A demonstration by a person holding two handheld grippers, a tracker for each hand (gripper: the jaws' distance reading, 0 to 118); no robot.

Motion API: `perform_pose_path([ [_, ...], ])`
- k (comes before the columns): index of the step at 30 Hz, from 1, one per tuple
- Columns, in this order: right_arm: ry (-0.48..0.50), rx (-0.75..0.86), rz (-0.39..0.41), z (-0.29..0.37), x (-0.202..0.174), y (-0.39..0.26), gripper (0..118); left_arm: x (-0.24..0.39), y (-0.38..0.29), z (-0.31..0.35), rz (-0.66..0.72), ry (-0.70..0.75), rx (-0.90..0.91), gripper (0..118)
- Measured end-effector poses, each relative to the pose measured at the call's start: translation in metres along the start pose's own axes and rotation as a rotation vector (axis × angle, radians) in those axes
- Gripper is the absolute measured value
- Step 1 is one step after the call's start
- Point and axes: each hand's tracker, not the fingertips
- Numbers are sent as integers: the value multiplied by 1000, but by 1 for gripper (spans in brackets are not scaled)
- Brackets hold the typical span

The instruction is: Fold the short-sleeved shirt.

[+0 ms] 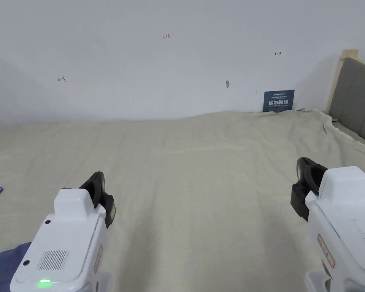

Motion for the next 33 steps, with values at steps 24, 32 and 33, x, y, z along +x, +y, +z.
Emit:
perform_pose_path([
  [24, -9, 25, -44, 5, 1, 0, 118, -6, -3, 2, 8, 8, 31, 118],
  [32, -2, 36, -55, 7, -1, 0, 118, -6, 0, 5, 8, 8, 41, 118],
  [33, 0, 38, -54, 7, -1, 0, 118, -7, 0, 6, 8, 8, 40, 118],
])
